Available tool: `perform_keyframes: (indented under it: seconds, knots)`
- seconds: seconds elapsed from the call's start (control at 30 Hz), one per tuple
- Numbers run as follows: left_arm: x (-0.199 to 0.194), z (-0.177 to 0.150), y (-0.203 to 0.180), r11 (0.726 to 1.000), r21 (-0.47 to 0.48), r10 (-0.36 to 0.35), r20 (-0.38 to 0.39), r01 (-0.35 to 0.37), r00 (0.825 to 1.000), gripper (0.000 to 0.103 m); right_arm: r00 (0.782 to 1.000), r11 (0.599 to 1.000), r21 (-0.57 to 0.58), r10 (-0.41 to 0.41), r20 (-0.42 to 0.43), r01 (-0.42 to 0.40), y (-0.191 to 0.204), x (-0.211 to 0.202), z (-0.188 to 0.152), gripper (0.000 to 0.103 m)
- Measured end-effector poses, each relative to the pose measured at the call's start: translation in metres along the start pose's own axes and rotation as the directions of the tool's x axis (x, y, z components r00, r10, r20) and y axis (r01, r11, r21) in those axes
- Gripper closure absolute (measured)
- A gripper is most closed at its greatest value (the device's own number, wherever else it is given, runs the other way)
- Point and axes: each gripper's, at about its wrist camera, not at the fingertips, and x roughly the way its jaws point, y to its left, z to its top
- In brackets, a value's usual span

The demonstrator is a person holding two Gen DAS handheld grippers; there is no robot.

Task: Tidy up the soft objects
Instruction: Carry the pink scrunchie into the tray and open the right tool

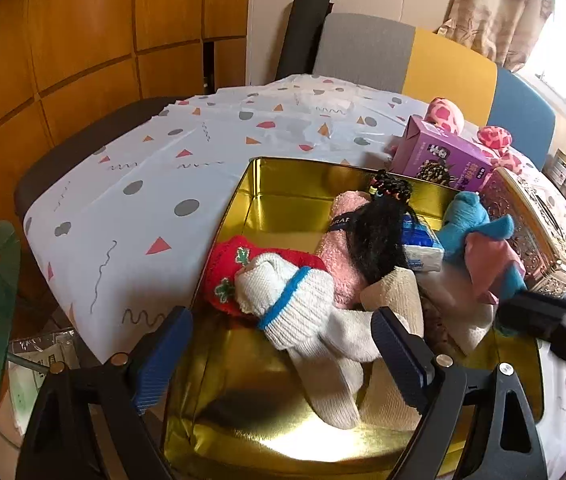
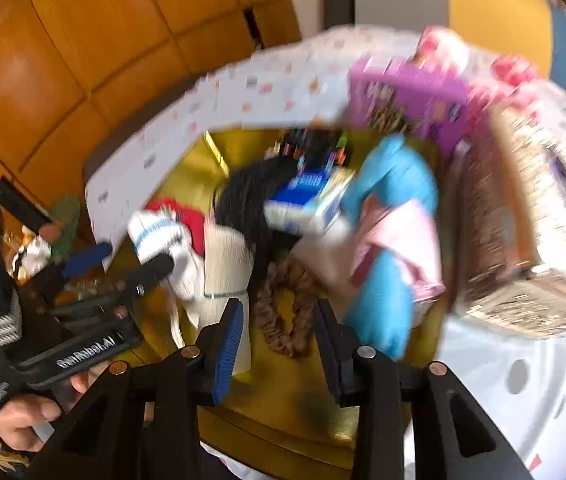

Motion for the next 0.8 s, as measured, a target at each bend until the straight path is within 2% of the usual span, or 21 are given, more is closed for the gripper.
perform_keyframes:
  seconds: [0.13, 0.23, 0.37, 0.53, 0.67, 0.8]
  knots:
    - [-0.007, -0.002, -0.003, 1.0, 0.01, 0.001, 0.012, -0.001, 1.0, 0.012, 0.993, 0.995, -0.013, -0.093, 0.074, 0.095, -0.004, -0.009, 0.008, 0.067]
    - [-0.013, -0.003, -0.005, 1.0, 0.013, -0.004, 0.021, 0.004, 1.0, 0.009, 0.986, 0.987, -0.008, -0.163, 0.033, 0.163, -0.012, 0.011, 0.011, 0.067]
    - [-0.022, -0.003, -0.008, 1.0, 0.016, 0.003, 0.045, -0.003, 0.999, 0.006, 0.99, 0.99, -0.004, -0.14, -0.036, 0.14, -0.014, 0.045, 0.012, 0.067]
    - [-0.03, -0.001, -0.009, 1.0, 0.024, 0.014, 0.072, -0.015, 0.997, 0.005, 0.988, 0.989, -0.017, -0.148, -0.043, 0.147, -0.008, 0.066, 0.02, 0.067]
    - [-0.034, -0.001, -0.008, 1.0, 0.019, 0.023, 0.082, -0.024, 0.996, 0.005, 0.989, 0.989, -0.024, -0.145, -0.033, 0.145, -0.005, 0.064, 0.017, 0.067]
    - [-0.037, -0.003, -0.008, 1.0, 0.012, 0.023, 0.085, -0.024, 0.996, 0.003, 0.99, 0.99, -0.015, -0.139, 0.004, 0.139, -0.001, 0.044, 0.009, 0.065]
